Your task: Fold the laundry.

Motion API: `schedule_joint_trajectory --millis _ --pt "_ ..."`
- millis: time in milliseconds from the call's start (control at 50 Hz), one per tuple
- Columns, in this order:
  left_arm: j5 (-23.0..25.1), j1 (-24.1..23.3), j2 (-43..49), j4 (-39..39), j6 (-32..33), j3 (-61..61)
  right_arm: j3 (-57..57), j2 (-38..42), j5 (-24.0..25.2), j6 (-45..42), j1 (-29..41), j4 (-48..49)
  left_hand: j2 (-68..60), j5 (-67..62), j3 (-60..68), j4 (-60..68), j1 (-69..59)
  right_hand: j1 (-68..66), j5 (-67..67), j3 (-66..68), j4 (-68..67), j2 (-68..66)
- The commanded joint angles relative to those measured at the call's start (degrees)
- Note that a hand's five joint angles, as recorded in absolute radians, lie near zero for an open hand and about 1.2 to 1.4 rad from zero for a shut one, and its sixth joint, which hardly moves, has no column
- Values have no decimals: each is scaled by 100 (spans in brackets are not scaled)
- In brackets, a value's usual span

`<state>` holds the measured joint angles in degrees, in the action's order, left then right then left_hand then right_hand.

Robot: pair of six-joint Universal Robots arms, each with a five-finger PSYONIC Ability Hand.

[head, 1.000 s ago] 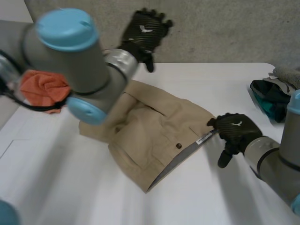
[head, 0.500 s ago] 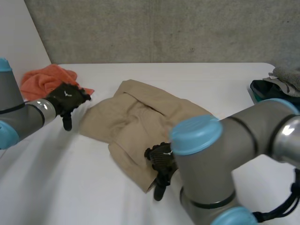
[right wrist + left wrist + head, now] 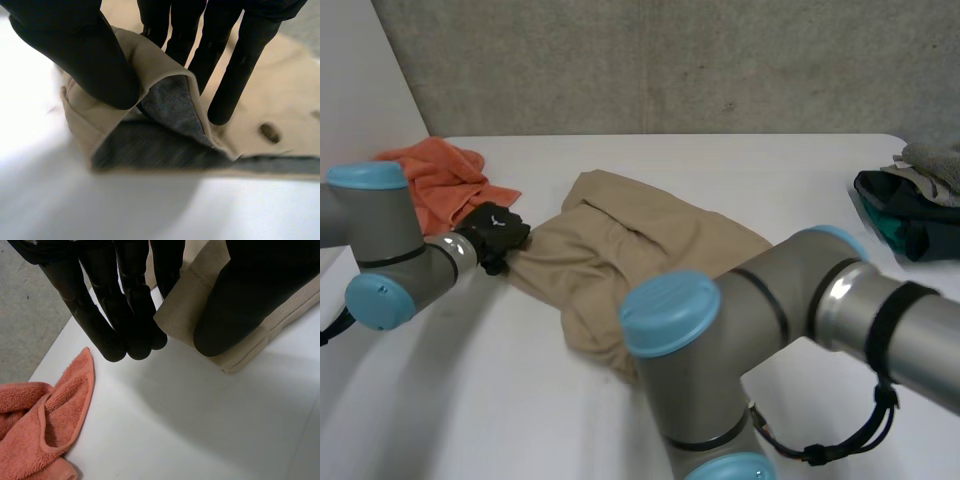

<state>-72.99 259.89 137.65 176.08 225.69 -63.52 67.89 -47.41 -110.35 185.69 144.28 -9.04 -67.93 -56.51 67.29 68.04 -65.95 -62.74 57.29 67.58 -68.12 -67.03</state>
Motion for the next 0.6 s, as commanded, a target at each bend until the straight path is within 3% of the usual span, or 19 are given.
schedule_joint_trajectory --millis 20,80,160,200,320,500,600 --pt "-312 -166 -841 -582 -576 -54 619 -1198 -40 -426 -671 342 -1207 -1349 1271 1196 -1405 -1726 1271 1242 -1188 -1297" --pt "-312 -184 -1475 -785 -1034 -204 716 -1638 250 -884 -1058 307 -1207 -1349 1271 1196 -1405 -1726 1271 1242 -1188 -1297" --pt "-321 -184 -2897 -1074 -1956 -563 708 -2280 1014 -1859 -1762 61 -1207 -1349 1271 1196 -1405 -1726 1271 1242 -1188 -1297" --pt "-303 -193 -3304 -1172 -2151 -704 612 -2571 1498 -2474 -2079 -298 -1207 -1349 1271 1196 -1405 -1726 1271 1242 -1188 -1297" --pt "-303 -525 -4306 -1558 -2495 -1153 147 -2984 2061 -3284 -2518 -1334 -1207 -1349 1271 1196 -1405 -1726 1271 1242 -1188 -1297" --pt "-821 -1027 -3571 -2139 -2258 -1250 -285 -2159 2475 -4198 -2888 -2839 -1207 -1349 1271 1196 -1405 -1726 1271 1242 -1188 -1297" --pt "-1234 -1107 -2508 -1972 -2090 -759 -434 -1614 2334 -4375 -2905 -2587 -1207 -1349 1271 1196 -1405 -1726 1271 1242 -1188 -1297"
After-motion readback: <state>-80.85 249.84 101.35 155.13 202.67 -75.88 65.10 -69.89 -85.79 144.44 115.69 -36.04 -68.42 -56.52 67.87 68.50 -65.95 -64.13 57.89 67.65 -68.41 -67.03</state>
